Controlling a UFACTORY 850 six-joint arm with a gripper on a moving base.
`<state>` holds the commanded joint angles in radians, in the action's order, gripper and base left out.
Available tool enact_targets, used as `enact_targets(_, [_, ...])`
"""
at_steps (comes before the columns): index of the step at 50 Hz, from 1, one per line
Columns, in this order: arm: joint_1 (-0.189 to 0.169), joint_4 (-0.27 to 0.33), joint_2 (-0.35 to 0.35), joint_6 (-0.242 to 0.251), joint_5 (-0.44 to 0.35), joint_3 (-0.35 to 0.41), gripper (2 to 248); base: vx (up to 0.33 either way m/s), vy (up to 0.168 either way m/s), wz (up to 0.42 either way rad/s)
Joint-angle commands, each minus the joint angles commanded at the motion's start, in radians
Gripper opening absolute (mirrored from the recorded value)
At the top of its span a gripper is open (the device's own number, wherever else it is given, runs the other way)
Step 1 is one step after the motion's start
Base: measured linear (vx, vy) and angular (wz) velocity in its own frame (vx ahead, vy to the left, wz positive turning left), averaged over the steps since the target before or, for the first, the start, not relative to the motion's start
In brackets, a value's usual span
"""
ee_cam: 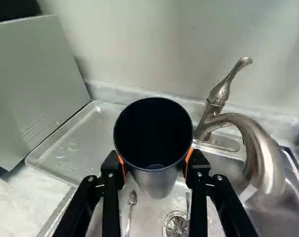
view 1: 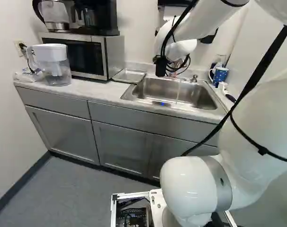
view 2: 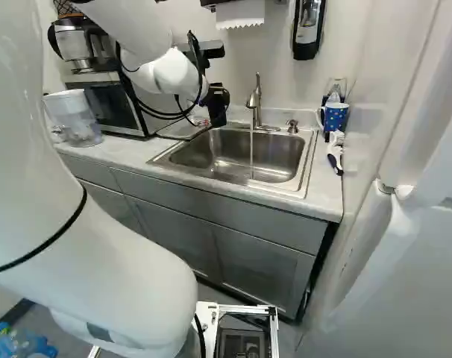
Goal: Rinse the cup and place it in the tray
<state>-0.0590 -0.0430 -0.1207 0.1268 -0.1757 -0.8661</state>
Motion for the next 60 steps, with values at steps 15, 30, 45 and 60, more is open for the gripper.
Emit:
enact_targets(15, [0.000, 0.000, 0.000, 0.011, 0.000, 0.000, 125, 0.000, 0.000, 0.000])
enact_targets(30, [0.000, 0.000, 0.000, -0.106, 0.000, 0.000, 125, 0.000, 0.000, 0.000])
enact_targets(45, [0.002, 0.000, 0.003, -0.117, 0.000, -0.003, 125, 0.000, 0.000, 0.000])
enact_targets(60, [0.034, 0.000, 0.055, -0.117, 0.000, -0.052, 125, 0.000, 0.000, 0.000])
